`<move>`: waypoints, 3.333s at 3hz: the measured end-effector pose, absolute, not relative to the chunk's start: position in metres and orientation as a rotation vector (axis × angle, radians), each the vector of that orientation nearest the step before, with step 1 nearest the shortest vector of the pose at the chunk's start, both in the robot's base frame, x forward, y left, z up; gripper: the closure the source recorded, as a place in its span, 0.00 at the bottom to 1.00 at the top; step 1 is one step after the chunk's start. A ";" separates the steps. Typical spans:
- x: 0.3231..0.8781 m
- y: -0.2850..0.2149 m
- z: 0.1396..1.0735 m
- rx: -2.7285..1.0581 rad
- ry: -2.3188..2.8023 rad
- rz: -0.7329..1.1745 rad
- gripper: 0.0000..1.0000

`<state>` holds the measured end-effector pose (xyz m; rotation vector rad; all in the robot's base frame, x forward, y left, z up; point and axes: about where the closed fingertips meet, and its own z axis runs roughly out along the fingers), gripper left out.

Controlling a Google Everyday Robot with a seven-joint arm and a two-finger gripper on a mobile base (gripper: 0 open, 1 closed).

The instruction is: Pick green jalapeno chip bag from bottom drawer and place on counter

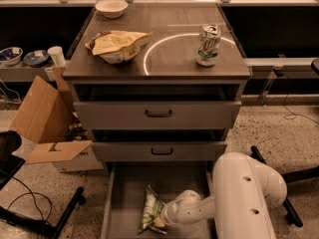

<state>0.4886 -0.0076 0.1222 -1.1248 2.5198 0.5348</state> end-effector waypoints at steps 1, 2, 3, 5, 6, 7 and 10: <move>0.492 -0.006 0.150 -1.197 2.509 0.485 1.00; 0.490 -0.011 0.215 -1.260 2.515 0.375 1.00; 0.468 -0.016 0.274 -1.330 2.559 0.264 1.00; 0.497 -0.034 0.436 -1.415 2.456 0.110 1.00; 0.525 -0.044 0.494 -1.334 2.468 0.084 1.00; 0.519 -0.040 0.496 -1.281 2.525 0.144 1.00; 0.454 -0.027 0.600 -1.373 2.591 0.072 1.00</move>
Offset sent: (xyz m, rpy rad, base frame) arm -0.0167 -0.0113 0.2015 -0.2845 -0.0805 0.0897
